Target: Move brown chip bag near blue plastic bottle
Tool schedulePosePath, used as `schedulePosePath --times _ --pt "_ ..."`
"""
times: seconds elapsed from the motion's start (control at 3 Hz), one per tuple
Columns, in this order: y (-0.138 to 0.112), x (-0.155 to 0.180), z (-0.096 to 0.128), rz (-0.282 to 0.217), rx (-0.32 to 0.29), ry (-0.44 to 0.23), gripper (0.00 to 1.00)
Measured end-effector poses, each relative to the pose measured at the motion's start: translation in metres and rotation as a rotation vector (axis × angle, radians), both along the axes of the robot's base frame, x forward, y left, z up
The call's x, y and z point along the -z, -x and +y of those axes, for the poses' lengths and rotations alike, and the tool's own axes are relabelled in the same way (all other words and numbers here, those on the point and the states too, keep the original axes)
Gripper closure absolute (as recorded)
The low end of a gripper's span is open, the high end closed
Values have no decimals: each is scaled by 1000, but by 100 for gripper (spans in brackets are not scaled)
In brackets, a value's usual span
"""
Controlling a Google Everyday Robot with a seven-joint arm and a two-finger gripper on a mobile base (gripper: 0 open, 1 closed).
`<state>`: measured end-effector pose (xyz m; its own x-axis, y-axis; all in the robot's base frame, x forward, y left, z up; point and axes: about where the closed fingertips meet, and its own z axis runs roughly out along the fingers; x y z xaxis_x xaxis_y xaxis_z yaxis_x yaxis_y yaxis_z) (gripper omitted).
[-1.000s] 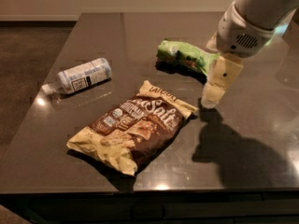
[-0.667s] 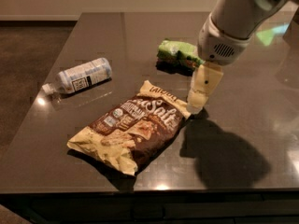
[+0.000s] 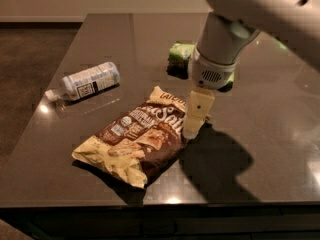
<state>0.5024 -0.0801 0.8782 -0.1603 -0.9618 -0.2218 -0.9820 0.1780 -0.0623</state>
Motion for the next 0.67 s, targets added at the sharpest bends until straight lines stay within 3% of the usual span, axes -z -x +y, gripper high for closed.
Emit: schedulePosePath --times 0.33,0.67 --pt "2 16 15 35 -27 13 0" --pt "3 26 27 59 -49 20 15"
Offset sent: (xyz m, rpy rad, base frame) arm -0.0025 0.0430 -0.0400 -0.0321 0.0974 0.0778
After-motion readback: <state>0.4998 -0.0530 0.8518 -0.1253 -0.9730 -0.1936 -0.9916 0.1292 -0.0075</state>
